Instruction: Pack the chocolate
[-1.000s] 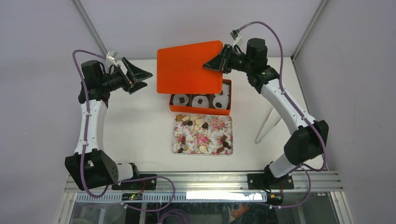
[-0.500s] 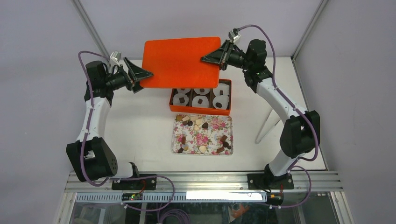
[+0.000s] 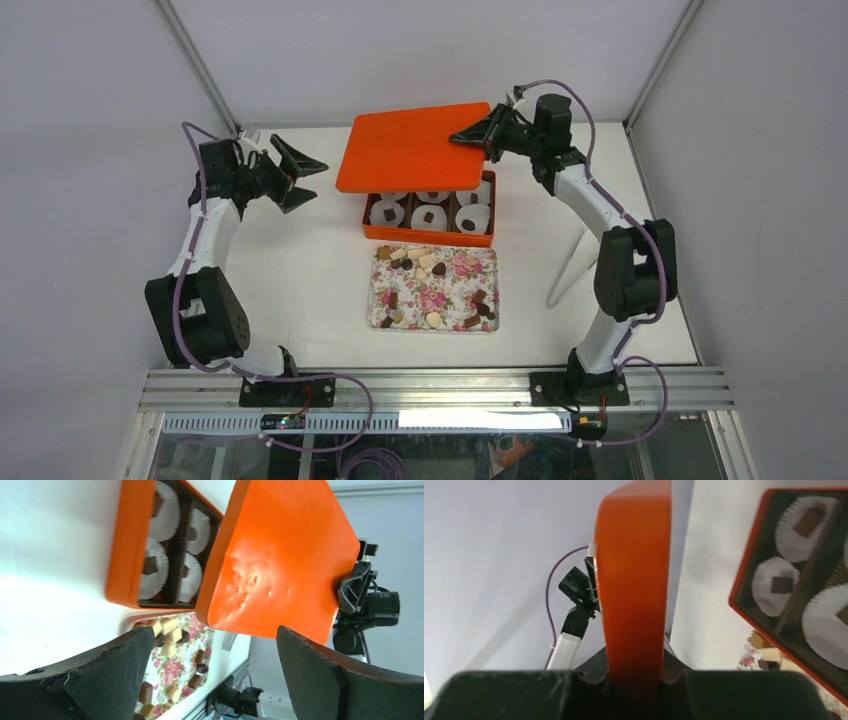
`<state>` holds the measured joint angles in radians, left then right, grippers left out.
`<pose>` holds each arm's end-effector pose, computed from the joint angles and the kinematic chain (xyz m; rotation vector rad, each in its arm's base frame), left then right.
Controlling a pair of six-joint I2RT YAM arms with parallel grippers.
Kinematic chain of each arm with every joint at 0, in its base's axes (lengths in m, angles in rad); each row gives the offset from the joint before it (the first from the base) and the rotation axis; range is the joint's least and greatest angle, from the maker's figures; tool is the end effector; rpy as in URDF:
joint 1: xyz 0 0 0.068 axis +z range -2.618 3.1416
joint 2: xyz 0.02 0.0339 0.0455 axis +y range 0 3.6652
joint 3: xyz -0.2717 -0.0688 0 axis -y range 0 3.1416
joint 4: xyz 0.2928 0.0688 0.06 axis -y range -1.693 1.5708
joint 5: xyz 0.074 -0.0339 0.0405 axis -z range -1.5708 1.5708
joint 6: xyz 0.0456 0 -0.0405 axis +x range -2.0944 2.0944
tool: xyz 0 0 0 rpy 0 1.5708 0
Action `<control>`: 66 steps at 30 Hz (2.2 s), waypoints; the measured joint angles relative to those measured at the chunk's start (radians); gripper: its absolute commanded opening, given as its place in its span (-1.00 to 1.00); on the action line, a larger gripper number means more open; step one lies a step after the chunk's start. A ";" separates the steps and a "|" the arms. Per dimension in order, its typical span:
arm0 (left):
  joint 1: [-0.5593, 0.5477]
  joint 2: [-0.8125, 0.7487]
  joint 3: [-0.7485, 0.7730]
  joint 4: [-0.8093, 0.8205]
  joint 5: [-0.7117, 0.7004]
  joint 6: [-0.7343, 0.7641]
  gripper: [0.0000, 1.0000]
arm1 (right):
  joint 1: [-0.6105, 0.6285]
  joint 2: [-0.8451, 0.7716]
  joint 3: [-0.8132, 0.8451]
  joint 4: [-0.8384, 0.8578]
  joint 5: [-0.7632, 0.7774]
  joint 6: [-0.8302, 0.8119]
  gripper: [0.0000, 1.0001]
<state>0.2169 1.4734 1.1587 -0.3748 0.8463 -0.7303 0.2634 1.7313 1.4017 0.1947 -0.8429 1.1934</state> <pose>0.3696 0.0465 0.2840 -0.5900 2.1800 -1.2268 0.4384 0.1535 0.3297 0.1848 2.0085 1.7203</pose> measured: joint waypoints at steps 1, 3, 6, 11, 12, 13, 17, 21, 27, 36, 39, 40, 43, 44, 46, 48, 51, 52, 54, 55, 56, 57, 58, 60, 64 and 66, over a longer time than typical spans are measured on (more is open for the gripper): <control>-0.001 0.013 0.000 -0.014 -0.021 0.011 0.98 | -0.006 0.020 0.000 -0.019 0.001 -0.007 -1.00; -0.003 0.034 0.002 -0.029 -0.041 0.026 0.98 | -0.009 0.052 0.000 -0.055 0.001 -0.016 -1.00; -0.023 0.092 0.031 -0.050 -0.074 0.047 0.98 | -0.007 0.092 0.000 -0.120 0.001 -0.024 -1.00; -0.077 0.196 0.090 -0.069 -0.109 0.069 0.98 | -0.006 0.133 0.002 -0.201 0.005 -0.081 -1.00; -0.089 0.215 0.103 -0.071 -0.116 0.071 0.98 | -0.006 0.141 0.002 -0.208 0.006 -0.093 -1.00; -0.100 0.235 0.117 -0.072 -0.121 0.074 0.98 | -0.006 0.146 0.002 -0.212 0.009 -0.101 -1.00; -0.134 0.301 0.165 -0.074 -0.140 0.086 0.98 | -0.007 0.176 0.002 -0.205 0.008 -0.125 -1.00; -0.152 0.367 0.196 -0.074 -0.140 0.092 0.98 | -0.010 0.181 0.002 -0.180 0.005 -0.131 -1.00; -0.172 0.437 0.220 -0.084 -0.135 0.098 0.94 | -0.032 0.192 0.002 -0.185 0.011 -0.140 -1.00; -0.206 0.486 0.241 -0.101 -0.114 0.122 0.88 | -0.045 0.235 0.012 -0.204 -0.044 -0.257 -1.00; -0.211 0.488 0.248 -0.120 -0.114 0.133 0.87 | -0.056 0.236 0.012 -0.224 -0.057 -0.293 -1.00; -0.211 0.491 0.254 -0.129 -0.114 0.140 0.87 | -0.060 0.236 0.012 -0.231 -0.059 -0.300 -1.00; -0.214 0.493 0.262 -0.140 -0.115 0.150 0.87 | -0.072 0.240 0.012 -0.254 -0.061 -0.325 -0.84; -0.217 0.493 0.262 -0.142 -0.117 0.152 0.87 | -0.075 0.241 0.012 -0.264 -0.061 -0.333 -0.75; -0.224 0.496 0.264 -0.151 -0.119 0.156 0.87 | -0.079 0.241 0.012 -0.282 -0.060 -0.348 -0.50; -0.234 0.503 0.270 -0.158 -0.124 0.160 0.87 | -0.081 0.241 0.012 -0.299 -0.055 -0.367 -0.27; -0.246 0.511 0.273 -0.163 -0.133 0.167 0.87 | -0.083 0.241 0.012 -0.372 -0.022 -0.409 -0.04; -0.250 0.515 0.275 -0.165 -0.135 0.169 0.87 | -0.084 0.241 0.013 -0.409 -0.003 -0.433 -0.04; -0.255 0.521 0.277 -0.165 -0.139 0.172 0.87 | -0.086 0.241 0.016 -0.461 0.018 -0.458 -0.04; -0.257 0.522 0.277 -0.167 -0.140 0.173 0.87 | -0.087 0.241 0.018 -0.489 0.027 -0.466 -0.04; -0.257 0.524 0.277 -0.170 -0.140 0.174 0.87 | -0.088 0.241 0.020 -0.514 0.034 -0.474 -0.04; -0.257 0.524 0.277 -0.172 -0.140 0.174 0.87 | -0.089 0.241 0.022 -0.529 0.039 -0.479 -0.04; -0.256 0.524 0.277 -0.174 -0.140 0.174 0.87 | -0.090 0.240 0.025 -0.549 0.045 -0.484 -0.04; -0.256 0.524 0.278 -0.178 -0.140 0.174 0.87 | -0.090 0.237 0.031 -0.589 0.054 -0.493 0.70; -0.256 0.524 0.280 -0.179 -0.140 0.174 0.87 | -0.091 0.213 0.055 -0.688 0.164 -0.561 0.86; -0.257 0.524 0.283 -0.180 -0.140 0.175 0.87 | -0.093 0.188 0.065 -0.733 0.241 -0.600 0.87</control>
<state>-0.0399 1.9972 1.4414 -0.5545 0.7059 -0.5556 0.1703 1.9190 1.4666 -0.5385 -0.6014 0.5930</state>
